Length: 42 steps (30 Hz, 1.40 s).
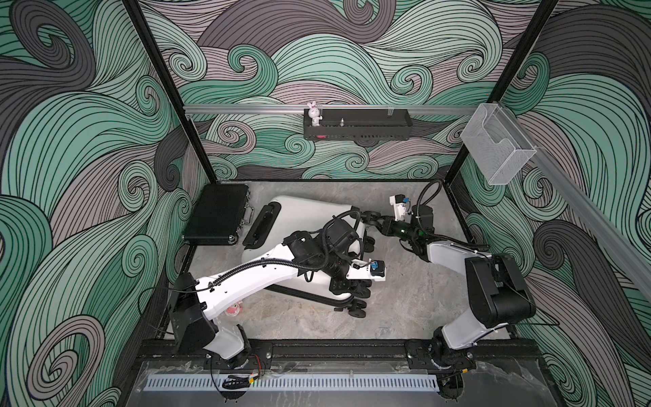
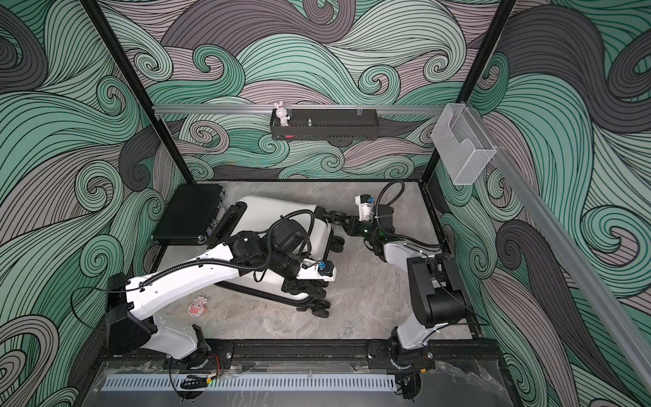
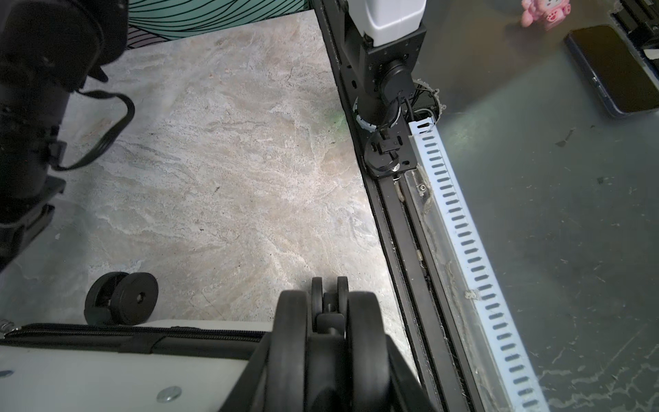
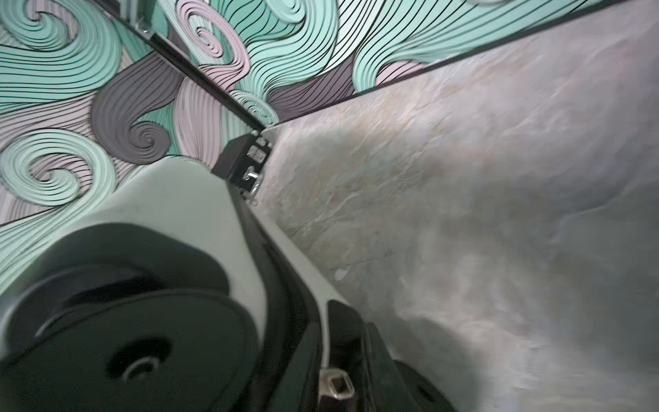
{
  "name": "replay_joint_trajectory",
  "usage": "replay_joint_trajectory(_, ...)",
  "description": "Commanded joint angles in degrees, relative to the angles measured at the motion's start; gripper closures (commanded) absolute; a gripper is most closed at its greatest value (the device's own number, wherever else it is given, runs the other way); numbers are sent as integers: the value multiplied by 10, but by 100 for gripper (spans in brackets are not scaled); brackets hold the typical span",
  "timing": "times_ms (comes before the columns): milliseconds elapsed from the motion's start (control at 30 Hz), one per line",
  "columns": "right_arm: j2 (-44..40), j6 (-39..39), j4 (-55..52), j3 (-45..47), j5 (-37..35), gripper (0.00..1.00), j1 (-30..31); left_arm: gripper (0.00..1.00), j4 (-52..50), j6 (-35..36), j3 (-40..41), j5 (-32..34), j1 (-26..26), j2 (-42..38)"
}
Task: Open the suitcase zippers
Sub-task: Place the suitcase at the center of the board.
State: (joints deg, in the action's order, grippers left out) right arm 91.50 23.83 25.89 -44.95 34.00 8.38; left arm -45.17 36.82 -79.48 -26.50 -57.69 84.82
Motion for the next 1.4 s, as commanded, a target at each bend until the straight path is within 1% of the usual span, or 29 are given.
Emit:
replay_joint_trajectory(0,-37,-34,-52,11,-68,67,-10,96,3,-46,-6,-17,-4,-28)
replay_joint_trajectory(67,-62,-35,-62,24,-86,61,-10,95,5,-51,-3,9,-4,-23)
replay_joint_trajectory(133,-92,-37,-69,39,-100,57,-10,95,9,-57,-2,36,-4,-17)
replay_joint_trajectory(233,-143,-43,-81,58,-103,55,-10,94,12,-65,-3,76,-1,-4)
replay_joint_trajectory(400,-231,-72,-90,86,-80,51,-10,92,31,-81,-5,126,6,30)
replay_joint_trajectory(500,-275,-88,-101,99,-64,42,-10,90,54,-97,-5,137,18,47)
replay_joint_trajectory(567,-298,-98,-108,105,-53,36,-11,88,68,-104,-5,123,25,55)
replay_joint_trajectory(600,-305,-104,-113,106,-48,35,-10,86,74,-107,-5,119,27,56)
replay_joint_trajectory(633,-314,-112,-116,107,-36,34,-10,81,79,-108,-5,116,28,59)
replay_joint_trajectory(733,-330,-130,-122,108,3,34,-10,56,83,-122,-12,109,30,57)
replay_joint_trajectory(767,-335,-131,-124,110,5,34,-10,48,82,-130,-15,109,33,53)
replay_joint_trajectory(867,-349,-134,-135,115,0,33,-10,33,79,-151,-16,122,39,30)
replay_joint_trajectory(1000,-359,-126,-138,118,30,33,-10,25,74,-173,0,148,49,-24)
replay_joint_trajectory(1100,-363,-114,-135,116,86,33,-8,20,91,-193,31,186,54,-84)
replay_joint_trajectory(1200,-373,-105,-142,116,132,32,8,18,116,-211,78,232,59,-139)
replay_joint_trajectory(1267,-392,-135,-170,116,147,31,32,16,137,-225,115,252,62,-176)
replay_joint_trajectory(1300,-403,-159,-194,115,143,30,49,16,144,-230,130,257,63,-191)
replay_joint_trajectory(1333,-418,-187,-230,113,128,25,72,16,152,-237,147,260,64,-207)
replay_joint_trajectory(1367,-432,-220,-262,113,114,22,96,16,159,-243,164,263,65,-224)
